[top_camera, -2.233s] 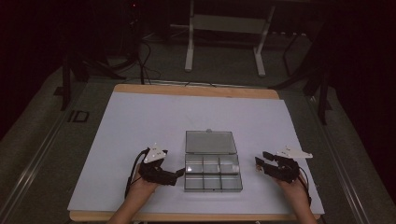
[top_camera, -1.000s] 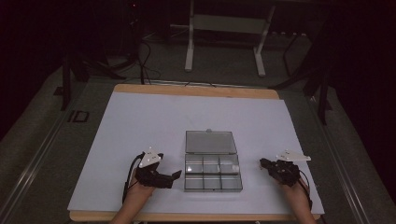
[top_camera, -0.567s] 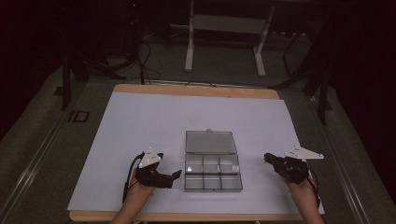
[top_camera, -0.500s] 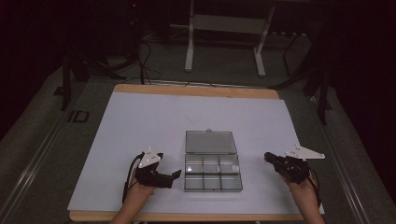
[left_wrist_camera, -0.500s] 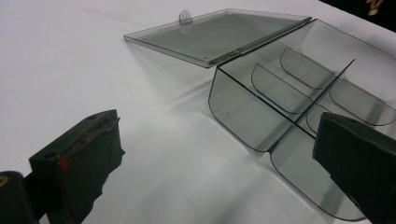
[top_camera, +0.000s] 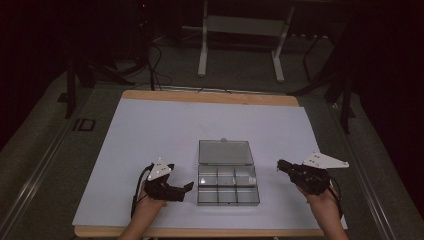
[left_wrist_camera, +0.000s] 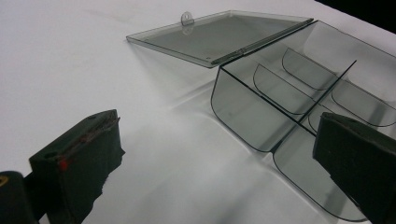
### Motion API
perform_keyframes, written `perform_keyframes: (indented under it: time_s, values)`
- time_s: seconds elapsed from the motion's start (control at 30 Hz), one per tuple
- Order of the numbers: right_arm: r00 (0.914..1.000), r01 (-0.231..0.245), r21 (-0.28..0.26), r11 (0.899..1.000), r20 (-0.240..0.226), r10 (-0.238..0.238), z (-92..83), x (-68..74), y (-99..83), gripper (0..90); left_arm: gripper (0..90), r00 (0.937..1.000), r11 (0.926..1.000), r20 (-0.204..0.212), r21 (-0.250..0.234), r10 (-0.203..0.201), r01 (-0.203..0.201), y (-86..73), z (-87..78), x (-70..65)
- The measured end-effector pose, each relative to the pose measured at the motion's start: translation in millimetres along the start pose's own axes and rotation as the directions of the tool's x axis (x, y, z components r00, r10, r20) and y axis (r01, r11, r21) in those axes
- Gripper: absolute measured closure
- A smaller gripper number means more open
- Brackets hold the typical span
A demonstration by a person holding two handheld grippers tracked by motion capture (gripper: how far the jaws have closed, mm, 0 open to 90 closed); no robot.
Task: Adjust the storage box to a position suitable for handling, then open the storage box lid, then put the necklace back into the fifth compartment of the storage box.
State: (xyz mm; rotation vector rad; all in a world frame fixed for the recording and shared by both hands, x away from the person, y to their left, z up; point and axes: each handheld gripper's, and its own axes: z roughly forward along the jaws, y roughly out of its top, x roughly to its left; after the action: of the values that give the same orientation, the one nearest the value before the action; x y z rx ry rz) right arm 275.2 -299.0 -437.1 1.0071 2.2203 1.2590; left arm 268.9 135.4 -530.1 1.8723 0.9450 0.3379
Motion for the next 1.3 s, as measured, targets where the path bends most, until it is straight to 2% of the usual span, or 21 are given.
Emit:
perform_keyframes:
  time_s: [0.3, 0.5, 0.57, 0.83, 1.0, 1.3]
  values:
    - [0.9968, 0.038, -0.025, 0.999, -0.069, -0.040, 6.3, 21.7, 15.8, 86.3, 2.0, 1.0000, 1.0000, 0.003, -0.002, -0.002, 0.002, -0.5, 0.0, 0.1]
    - [0.9898, 0.072, -0.034, 0.997, -0.121, -0.076, 15.1, 41.4, 23.0, 86.2, 2.0, 1.0000, 1.0000, 0.006, -0.008, -0.002, 0.002, 0.4, -0.9, 0.2]
    - [0.9860, 0.067, -0.037, 0.997, -0.151, -0.072, 19.4, 46.9, 23.7, 86.2, 2.0, 1.0000, 1.0000, 0.005, -0.009, -0.003, 0.003, 0.2, -1.1, 0.1]
    - [0.9712, 0.090, 0.001, 0.996, -0.221, -0.088, 41.0, 70.0, 14.0, 86.2, 2.0, 1.0000, 0.9999, 0.003, -0.015, -0.001, 0.001, 0.8, -2.4, 0.5]
    - [0.9640, 0.093, 0.029, 0.995, -0.253, -0.083, 54.7, 78.7, 3.7, 86.2, 2.0, 1.0000, 0.9999, 0.003, -0.012, 0.000, 0.000, -0.5, -2.1, 0.8]
    - [0.9607, 0.104, 0.086, 0.991, -0.267, -0.077, 74.2, 83.2, -9.9, 86.2, 2.0, 1.0000, 0.9999, 0.002, -0.010, 0.001, -0.001, -1.3, -2.4, 0.1]
